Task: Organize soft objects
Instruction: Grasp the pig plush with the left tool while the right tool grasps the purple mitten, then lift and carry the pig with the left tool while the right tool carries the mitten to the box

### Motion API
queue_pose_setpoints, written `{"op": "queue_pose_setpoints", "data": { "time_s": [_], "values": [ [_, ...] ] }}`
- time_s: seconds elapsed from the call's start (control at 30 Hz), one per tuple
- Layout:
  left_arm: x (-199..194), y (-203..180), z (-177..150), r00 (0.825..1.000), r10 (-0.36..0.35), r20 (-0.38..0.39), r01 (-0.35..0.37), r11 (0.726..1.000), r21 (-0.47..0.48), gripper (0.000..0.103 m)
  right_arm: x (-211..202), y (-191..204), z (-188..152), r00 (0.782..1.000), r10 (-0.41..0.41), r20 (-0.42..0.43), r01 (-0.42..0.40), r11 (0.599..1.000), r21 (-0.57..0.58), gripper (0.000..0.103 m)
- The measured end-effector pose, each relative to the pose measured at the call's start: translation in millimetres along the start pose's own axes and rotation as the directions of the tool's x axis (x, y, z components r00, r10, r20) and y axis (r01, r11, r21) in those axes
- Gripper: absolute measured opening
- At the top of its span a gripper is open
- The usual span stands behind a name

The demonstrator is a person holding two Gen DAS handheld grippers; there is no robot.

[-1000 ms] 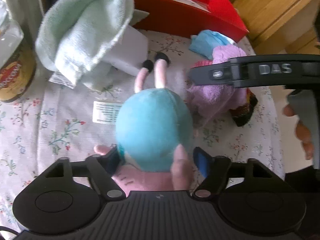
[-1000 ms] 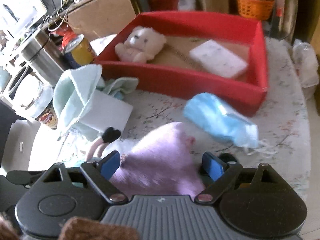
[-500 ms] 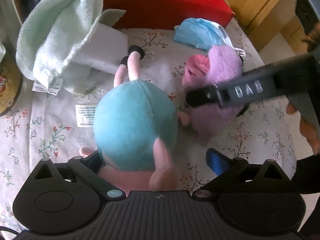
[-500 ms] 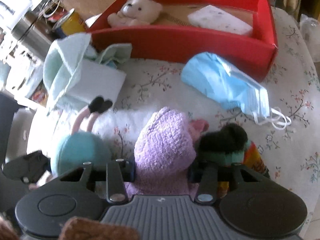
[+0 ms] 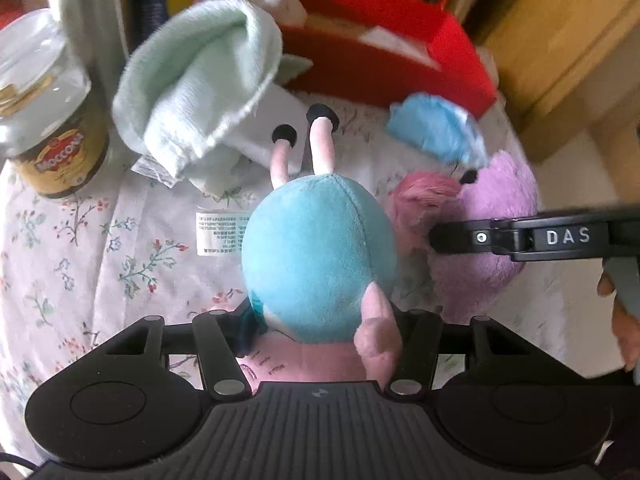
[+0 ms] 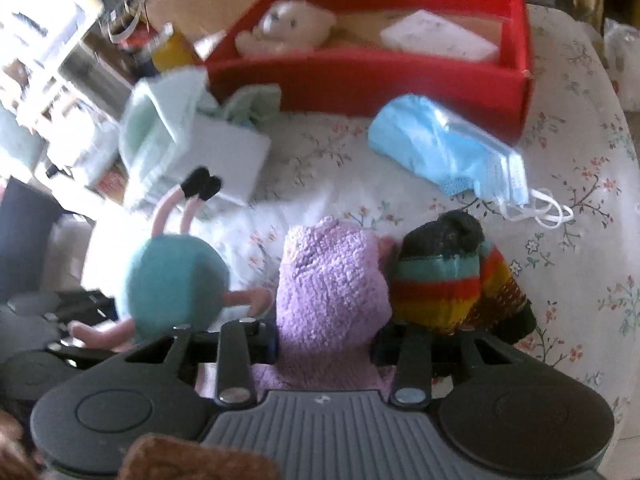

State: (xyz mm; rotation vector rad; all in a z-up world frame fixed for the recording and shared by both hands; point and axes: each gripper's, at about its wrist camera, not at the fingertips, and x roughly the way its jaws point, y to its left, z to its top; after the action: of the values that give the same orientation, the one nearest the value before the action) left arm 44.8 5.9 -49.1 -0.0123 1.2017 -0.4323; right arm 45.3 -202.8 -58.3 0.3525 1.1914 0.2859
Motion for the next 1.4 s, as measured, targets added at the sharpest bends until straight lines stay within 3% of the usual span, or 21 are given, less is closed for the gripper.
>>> {"op": "queue_pose_setpoints", "data": {
  "time_s": [0.17,0.47,0.73,1.4],
  "values": [
    [-14.2,1.1,6.0,0.999,-0.020,0.047,0.022,0.999,-0.038,0.057,-28.1,-2.8,4.1,0.996,0.044,0.079,-0.046,0.999,0.023,0.000],
    [-29.2,-7.9,25.1,0.990,-0.088,0.108,0.094,0.994,-0.049,0.058,-61.9,1.0,12.4,0.980,0.088,0.181,-0.093,0.996,0.019,0.000],
    [-46.9,-9.8,38.0,0.971,-0.163,0.177,0.178,0.981,-0.074,0.058,-94.2,-2.5,21.0,0.950,0.131,0.284,-0.152,0.987,0.051,0.000],
    [-82.0,-17.7,70.1,0.923,-0.180,0.340,0.220,0.972,-0.082,0.058,-127.8,-0.2,40.2,0.898,0.128,0.421,-0.160,0.986,0.041,0.000]
  ]
}}
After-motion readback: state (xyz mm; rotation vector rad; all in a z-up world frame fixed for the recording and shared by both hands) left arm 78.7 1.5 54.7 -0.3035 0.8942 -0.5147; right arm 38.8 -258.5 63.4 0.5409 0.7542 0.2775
